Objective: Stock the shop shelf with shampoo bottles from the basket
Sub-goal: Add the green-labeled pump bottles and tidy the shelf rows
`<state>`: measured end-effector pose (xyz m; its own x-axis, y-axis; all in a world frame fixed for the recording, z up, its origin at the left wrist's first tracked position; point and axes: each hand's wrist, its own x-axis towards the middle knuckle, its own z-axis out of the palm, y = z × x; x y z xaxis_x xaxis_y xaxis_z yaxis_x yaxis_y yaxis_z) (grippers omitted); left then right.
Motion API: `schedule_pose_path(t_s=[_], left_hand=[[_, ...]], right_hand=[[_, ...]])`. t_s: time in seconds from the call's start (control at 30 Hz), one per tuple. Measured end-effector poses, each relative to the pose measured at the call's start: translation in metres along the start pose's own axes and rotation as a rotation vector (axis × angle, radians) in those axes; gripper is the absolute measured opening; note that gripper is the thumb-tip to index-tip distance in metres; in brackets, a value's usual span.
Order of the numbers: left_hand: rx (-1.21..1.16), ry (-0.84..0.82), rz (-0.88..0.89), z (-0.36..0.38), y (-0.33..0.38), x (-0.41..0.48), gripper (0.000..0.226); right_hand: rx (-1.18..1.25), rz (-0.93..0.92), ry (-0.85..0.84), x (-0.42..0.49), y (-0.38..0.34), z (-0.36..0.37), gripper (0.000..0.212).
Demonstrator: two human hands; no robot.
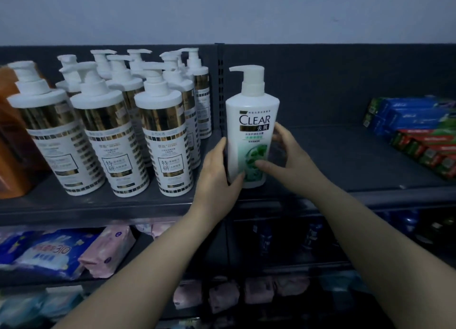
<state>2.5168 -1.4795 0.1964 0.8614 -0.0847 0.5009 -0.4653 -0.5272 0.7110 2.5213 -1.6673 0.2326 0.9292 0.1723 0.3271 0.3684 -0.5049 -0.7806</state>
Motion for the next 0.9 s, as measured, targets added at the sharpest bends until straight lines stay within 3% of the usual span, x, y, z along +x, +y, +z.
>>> schedule_pose_path(t_s=[0.17, 0.4, 0.67, 0.9], left_hand=[[0.21, 0.064, 0.32, -0.003, 0.013, -0.038, 0.066], [0.241, -0.237, 0.507, 0.03, 0.006, -0.116, 0.062], [0.118, -0.567, 0.532, 0.098, 0.016, -0.201, 0.072], [0.094, -0.761, 0.504, 0.166, 0.051, -0.281, 0.07]], right_hand=[[-0.446, -0.027, 0.295, -0.057, -0.002, 0.01, 0.07], [-0.761, 0.162, 0.319, -0.183, 0.002, 0.031, 0.065], [-0.809, 0.496, 0.363, -0.341, 0.025, 0.027, 0.064], [-0.785, 0.773, 0.431, -0.473, 0.047, 0.011, 0.064]])
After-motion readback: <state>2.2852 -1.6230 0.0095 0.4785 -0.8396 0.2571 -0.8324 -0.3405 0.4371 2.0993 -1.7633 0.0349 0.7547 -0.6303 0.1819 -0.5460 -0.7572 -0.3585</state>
